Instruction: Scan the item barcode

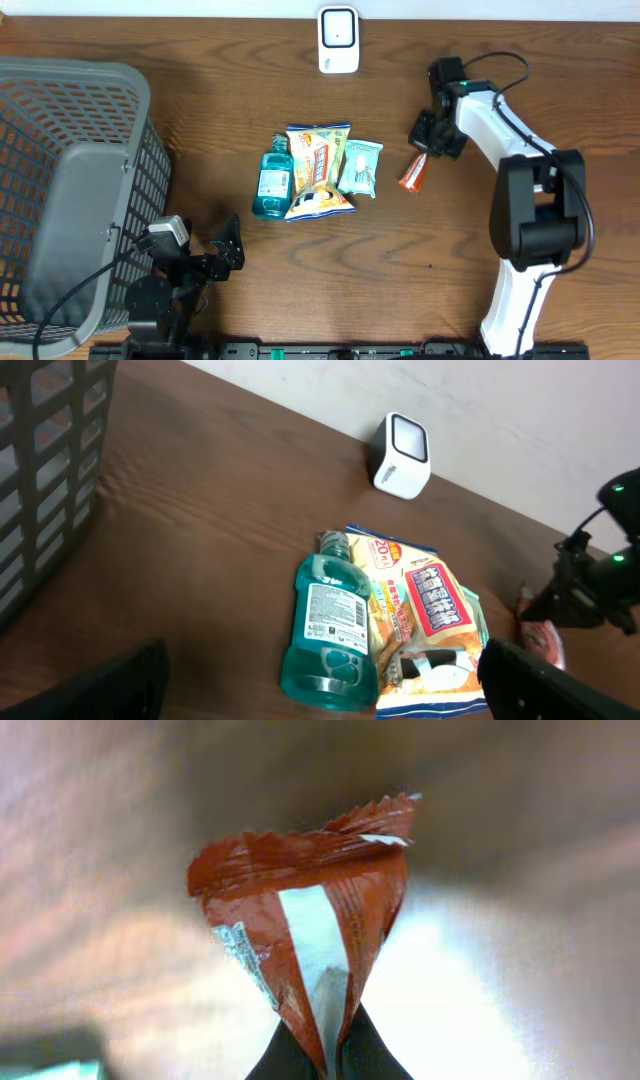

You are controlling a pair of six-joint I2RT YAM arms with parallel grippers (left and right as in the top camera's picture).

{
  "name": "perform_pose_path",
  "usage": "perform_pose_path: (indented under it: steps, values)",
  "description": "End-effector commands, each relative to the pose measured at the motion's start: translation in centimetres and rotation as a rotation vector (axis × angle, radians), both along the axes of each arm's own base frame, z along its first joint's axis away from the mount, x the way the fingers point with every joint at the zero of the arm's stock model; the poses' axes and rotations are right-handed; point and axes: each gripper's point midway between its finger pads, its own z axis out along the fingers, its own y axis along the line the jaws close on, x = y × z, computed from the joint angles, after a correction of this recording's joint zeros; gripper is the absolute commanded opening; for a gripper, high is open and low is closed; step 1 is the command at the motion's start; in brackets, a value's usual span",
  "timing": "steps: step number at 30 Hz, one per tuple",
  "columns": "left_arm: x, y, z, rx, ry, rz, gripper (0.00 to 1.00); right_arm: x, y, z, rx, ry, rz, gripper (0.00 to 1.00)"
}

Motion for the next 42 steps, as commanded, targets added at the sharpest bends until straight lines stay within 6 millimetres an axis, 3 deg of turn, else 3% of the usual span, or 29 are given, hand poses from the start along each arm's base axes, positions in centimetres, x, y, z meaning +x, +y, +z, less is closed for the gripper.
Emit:
perform_pose_path:
  steps: [1,6,11,15,18,22,26,29,31,34,39,42]
  values:
    - [-0.1,-0.3,0.1,-0.016,0.003,-0.012,0.98,0.2,2.0,6.5,0.082,-0.129,0.064,0.01]
    - [-0.1,-0.3,0.1,-0.015,0.002,-0.012,0.98,-0.8,4.5,10.5,0.101,-0.215,0.128,0.01]
    - [-0.1,-0.3,0.1,-0.016,0.003,-0.012,0.98,-1.0,9.3,10.9,0.114,-0.298,0.327,0.01]
    - [-0.1,-0.3,0.1,-0.016,0.003,-0.012,0.98,-1.5,12.2,11.0,0.102,-0.335,0.384,0.01]
    - [-0.1,-0.3,0.1,-0.016,0.003,-0.013,0.98,-1.1,12.6,11.9,0.031,-0.389,0.319,0.01]
    - [-0.1,-0.3,0.1,-0.016,0.003,-0.013,0.98,-1.2,12.3,15.1,-0.056,-0.501,0.155,0.01]
    - [-0.1,-0.3,0.1,-0.016,0.003,-0.012,0.98,-2.2,13.0,19.3,-0.034,-0.615,0.038,0.01]
    - [-0.1,-0.3,0.1,-0.015,0.002,-0.012,0.98,-2.9,14.0,20.4,0.000,-0.640,0.033,0.01]
    - [-0.1,-0.3,0.1,-0.016,0.003,-0.012,0.98,-3.4,14.3,19.5,-0.017,-0.612,0.052,0.01]
    - [-0.1,-0.3,0.1,-0.016,0.003,-0.012,0.98,-4.1,13.8,16.6,-0.081,-0.535,0.100,0.01]
    - [-0.1,-0.3,0.1,-0.016,0.003,-0.012,0.98,-4.0,13.7,10.3,-0.261,-0.403,0.423,0.01]
    - [-0.1,-0.3,0.1,-0.016,0.003,-0.013,0.98,-4.0,13.6,7.6,-0.328,-0.337,0.582,0.01]
